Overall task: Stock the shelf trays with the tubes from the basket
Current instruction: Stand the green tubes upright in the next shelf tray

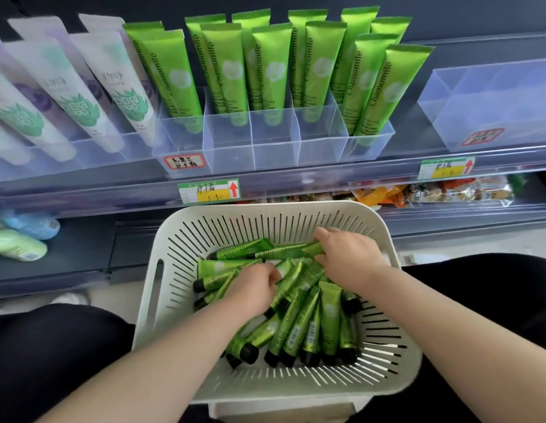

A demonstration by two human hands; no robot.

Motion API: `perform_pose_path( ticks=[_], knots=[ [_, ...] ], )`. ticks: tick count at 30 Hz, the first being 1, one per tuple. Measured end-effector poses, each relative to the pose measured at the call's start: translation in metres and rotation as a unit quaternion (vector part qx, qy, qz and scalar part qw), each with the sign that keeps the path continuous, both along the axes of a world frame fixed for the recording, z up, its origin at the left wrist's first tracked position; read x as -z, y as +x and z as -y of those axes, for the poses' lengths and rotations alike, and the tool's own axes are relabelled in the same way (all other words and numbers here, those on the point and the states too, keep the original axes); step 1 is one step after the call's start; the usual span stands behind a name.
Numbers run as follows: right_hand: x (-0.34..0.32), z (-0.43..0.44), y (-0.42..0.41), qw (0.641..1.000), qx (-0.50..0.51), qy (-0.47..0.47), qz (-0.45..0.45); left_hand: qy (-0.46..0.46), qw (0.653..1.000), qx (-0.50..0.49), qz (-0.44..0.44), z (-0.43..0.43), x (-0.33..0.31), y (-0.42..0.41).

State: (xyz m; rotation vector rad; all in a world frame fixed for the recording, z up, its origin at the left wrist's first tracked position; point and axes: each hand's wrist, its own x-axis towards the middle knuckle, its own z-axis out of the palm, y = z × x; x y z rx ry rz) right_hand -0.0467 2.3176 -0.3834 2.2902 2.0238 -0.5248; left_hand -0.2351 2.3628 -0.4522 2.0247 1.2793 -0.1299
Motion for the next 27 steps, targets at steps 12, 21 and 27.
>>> perform_pose_path(
  ticks=[12,21,27],
  knots=[
    [-0.023,0.033,0.009,0.989,0.017,0.107,-0.100,-0.065,0.997,0.016,-0.045,0.015,0.016,0.050],
    [-0.023,0.032,0.014,0.981,0.020,0.153,-0.114,-0.007,0.996,0.028,-0.083,0.022,0.011,0.039],
    [-0.035,0.035,0.008,0.974,0.019,0.172,-0.146,0.049,0.994,-0.088,0.045,0.013,-0.020,0.002]
  ],
)
